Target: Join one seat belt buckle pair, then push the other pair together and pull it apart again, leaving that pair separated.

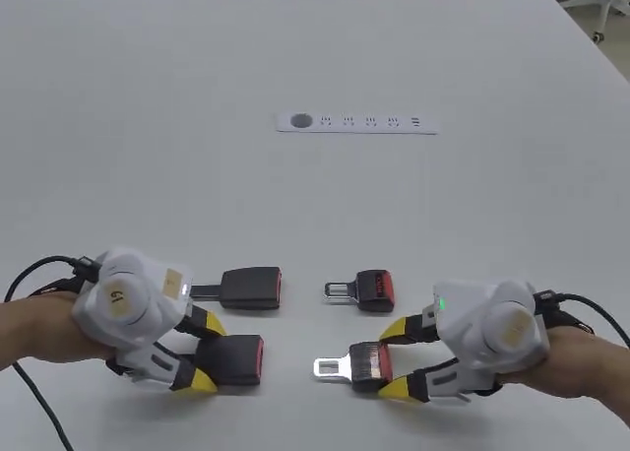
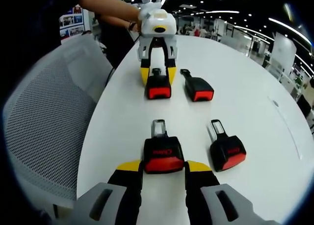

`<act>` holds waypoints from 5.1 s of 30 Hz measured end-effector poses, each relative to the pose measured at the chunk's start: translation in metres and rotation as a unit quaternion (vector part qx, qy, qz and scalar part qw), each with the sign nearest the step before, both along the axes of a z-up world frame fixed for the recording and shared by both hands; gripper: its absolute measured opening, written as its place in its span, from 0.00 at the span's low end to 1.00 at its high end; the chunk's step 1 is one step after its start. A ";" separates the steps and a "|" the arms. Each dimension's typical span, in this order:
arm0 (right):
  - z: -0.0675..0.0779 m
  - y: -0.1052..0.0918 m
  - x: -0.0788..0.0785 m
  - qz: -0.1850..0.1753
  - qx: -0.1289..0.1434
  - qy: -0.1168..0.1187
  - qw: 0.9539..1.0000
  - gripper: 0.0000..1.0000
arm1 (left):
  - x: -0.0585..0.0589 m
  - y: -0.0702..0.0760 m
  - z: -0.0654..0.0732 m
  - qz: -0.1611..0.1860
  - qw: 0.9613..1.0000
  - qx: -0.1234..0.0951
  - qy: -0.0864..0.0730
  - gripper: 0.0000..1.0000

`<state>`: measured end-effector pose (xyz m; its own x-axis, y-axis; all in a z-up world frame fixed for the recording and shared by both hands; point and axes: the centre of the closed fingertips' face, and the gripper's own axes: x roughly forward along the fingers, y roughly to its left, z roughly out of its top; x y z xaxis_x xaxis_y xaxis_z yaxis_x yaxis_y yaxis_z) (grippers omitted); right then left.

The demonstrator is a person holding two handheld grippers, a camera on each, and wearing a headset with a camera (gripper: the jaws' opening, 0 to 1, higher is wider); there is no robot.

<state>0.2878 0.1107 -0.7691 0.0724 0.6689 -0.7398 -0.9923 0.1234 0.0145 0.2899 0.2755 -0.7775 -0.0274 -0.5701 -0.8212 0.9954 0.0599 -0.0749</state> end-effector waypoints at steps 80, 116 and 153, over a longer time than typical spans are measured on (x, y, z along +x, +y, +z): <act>0.001 0.074 0.004 -0.005 0.028 0.000 1.000 0.30 | -0.001 -0.002 0.001 0.003 1.000 0.022 -0.002 0.33; 0.001 0.076 0.001 0.002 0.009 -0.003 1.000 0.28 | -0.001 -0.001 0.001 0.005 1.000 0.023 -0.005 0.32; 0.000 0.092 0.003 0.002 0.010 -0.002 1.000 0.27 | 0.000 0.000 0.000 0.008 1.000 0.020 -0.005 0.32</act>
<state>0.2907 0.2023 -0.7696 0.0729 0.6833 -0.7265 -0.9928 0.1192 0.0126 0.2900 0.2752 -0.7779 -0.0106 -0.5378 -0.8430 0.9950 0.0784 -0.0625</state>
